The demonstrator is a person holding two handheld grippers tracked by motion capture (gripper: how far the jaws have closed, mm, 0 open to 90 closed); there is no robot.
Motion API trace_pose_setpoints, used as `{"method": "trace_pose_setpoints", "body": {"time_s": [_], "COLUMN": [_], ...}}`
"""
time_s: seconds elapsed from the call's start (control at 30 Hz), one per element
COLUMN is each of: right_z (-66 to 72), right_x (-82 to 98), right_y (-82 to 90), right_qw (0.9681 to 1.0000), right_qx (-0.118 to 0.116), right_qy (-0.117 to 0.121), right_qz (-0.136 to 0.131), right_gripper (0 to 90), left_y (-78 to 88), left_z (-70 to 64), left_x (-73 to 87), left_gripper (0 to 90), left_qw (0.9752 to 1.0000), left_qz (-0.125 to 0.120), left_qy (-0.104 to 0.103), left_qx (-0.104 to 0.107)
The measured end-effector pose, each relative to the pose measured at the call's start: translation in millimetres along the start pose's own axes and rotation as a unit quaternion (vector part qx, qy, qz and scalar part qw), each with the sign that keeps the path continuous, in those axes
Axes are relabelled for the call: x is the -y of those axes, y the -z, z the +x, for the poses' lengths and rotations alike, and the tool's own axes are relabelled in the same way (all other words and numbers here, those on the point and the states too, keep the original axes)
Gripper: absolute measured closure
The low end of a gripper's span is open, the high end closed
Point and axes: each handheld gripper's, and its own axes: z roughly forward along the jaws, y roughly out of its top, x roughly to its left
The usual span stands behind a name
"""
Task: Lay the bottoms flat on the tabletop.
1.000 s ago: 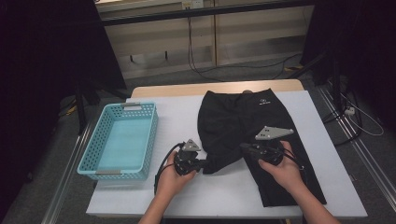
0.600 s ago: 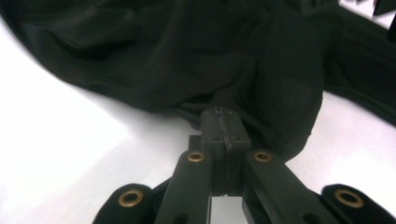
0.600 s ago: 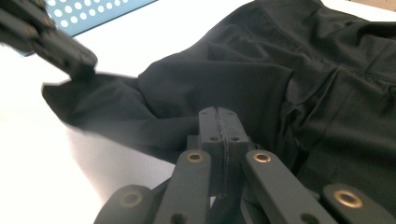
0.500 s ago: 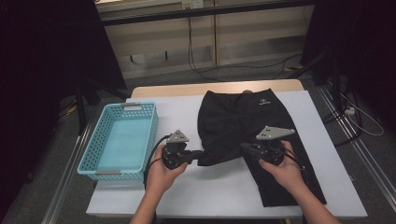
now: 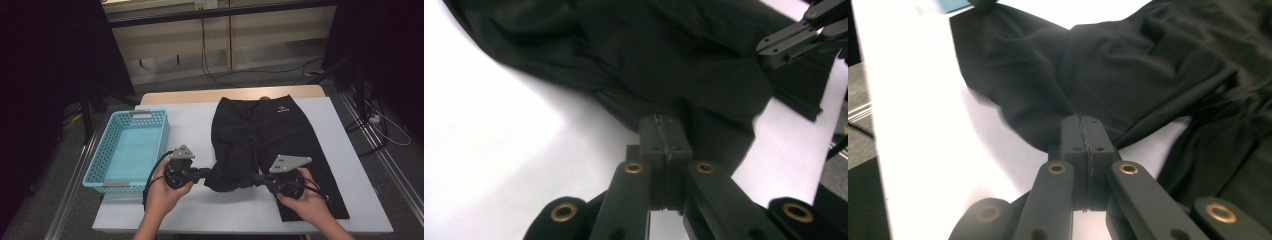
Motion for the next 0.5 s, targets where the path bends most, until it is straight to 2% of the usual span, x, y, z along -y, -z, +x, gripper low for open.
{"method": "trace_pose_setpoints", "body": {"time_s": [0.07,0.13,0.17,0.23,0.3,0.33,0.4,0.5], "right_z": [2.8,3.0,2.6,1.7,0.1,-0.5,-1.5,-1.2], "right_x": [1.6,1.6,1.6,2.2,3.5,4.1,4.7,4.5], "right_y": [1.6,1.6,1.1,-0.6,-2.9,-4.0,-5.9,-6.8], "right_qw": [1.0,1.0,1.0,1.0,1.0,0.9999,0.9999,0.9999], "right_qx": [-0.002,-0.001,-0.001,-0.003,-0.003,-0.003,-0.004,-0.005], "right_qy": [0.002,0.003,0.002,0.001,0.002,0.001,0.001,0.002], "right_qz": [0.003,0.004,0.004,0.005,0.009,0.011,0.013,0.014], "right_gripper": [90.0,90.0,90.0,90.0,90.0,90.0,90.0,90.0], "left_y": [-2.8,-5.7,-7.3,-11.5,-18.4,-22.0,-29.9,-42.3], "left_z": [0.5,3.2,4.7,7.3,9.3,10.5,12.3,13.7], "left_x": [4.2,6.9,7.7,7.9,7.7,7.0,5.5,4.4], "left_gripper": [90.0,89.8,87.6,80.9,70.3,67.7,65.0,64.3], "left_qw": [1.0,0.9999,0.9999,0.9998,0.9995,0.9995,0.9991,0.9982], "left_qz": [0.008,0.008,0.0,0.001,-0.009,-0.006,-0.011,-0.012], "left_qy": [0.003,0.005,0.001,0.007,0.007,0.01,0.008,-0.006], "left_qx": [0.0,-0.009,-0.017,-0.017,-0.028,-0.03,-0.041,-0.058]}}
